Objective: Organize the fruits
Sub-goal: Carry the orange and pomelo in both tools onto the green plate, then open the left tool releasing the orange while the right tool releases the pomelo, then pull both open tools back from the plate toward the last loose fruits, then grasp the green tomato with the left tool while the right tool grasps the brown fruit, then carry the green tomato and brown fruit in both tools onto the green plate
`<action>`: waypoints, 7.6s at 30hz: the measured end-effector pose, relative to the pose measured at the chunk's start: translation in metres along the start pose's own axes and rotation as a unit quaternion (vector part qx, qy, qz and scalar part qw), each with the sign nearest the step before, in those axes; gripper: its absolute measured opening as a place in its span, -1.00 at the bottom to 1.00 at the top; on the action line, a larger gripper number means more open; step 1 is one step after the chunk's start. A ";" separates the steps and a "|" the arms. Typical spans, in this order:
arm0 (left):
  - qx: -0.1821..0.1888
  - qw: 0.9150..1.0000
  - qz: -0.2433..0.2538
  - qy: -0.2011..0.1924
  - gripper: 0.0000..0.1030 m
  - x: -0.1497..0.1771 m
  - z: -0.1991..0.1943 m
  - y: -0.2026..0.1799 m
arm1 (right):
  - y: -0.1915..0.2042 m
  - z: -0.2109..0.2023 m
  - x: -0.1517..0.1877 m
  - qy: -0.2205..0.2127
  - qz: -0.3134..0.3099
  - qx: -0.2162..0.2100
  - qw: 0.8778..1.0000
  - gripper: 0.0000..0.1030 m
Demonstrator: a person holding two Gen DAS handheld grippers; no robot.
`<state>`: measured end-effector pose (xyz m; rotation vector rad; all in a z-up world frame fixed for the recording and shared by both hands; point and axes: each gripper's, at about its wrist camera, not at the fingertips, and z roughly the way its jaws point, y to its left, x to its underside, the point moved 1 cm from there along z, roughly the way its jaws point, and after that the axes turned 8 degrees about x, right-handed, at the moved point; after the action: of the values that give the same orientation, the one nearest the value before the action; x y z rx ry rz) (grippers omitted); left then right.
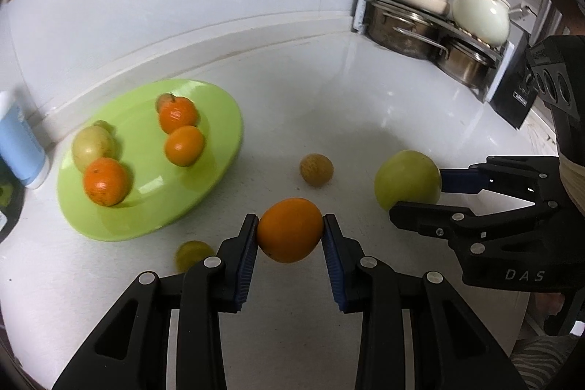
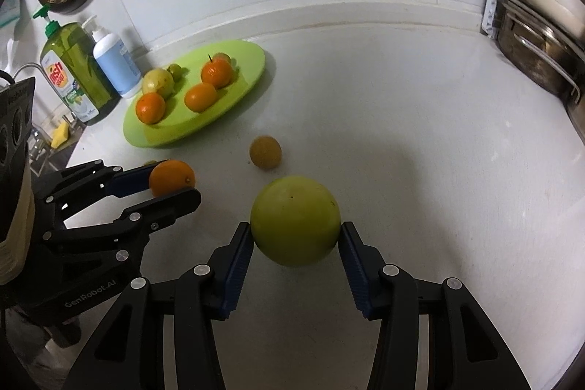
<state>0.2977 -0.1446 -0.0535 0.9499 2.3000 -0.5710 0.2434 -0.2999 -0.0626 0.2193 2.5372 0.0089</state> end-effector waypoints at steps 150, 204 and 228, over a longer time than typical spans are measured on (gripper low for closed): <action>-0.152 0.979 -0.130 -0.025 0.27 0.033 -0.010 0.039 | 0.034 0.040 -0.034 -0.031 -0.097 -0.033 0.994 0.08; -0.120 0.983 -0.130 -0.051 -0.45 0.018 -0.029 0.033 | 0.044 0.027 -0.047 -0.048 -0.099 -0.064 0.992 -0.48; -0.140 0.978 -0.107 -0.115 -0.45 -0.032 -0.065 0.059 | 0.076 0.000 -0.103 -0.118 -0.121 -0.116 0.979 -0.48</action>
<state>0.3369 -0.0841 0.0063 0.4799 2.2098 -0.4054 0.3388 -0.2415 -0.0012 -0.1730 2.2849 0.1728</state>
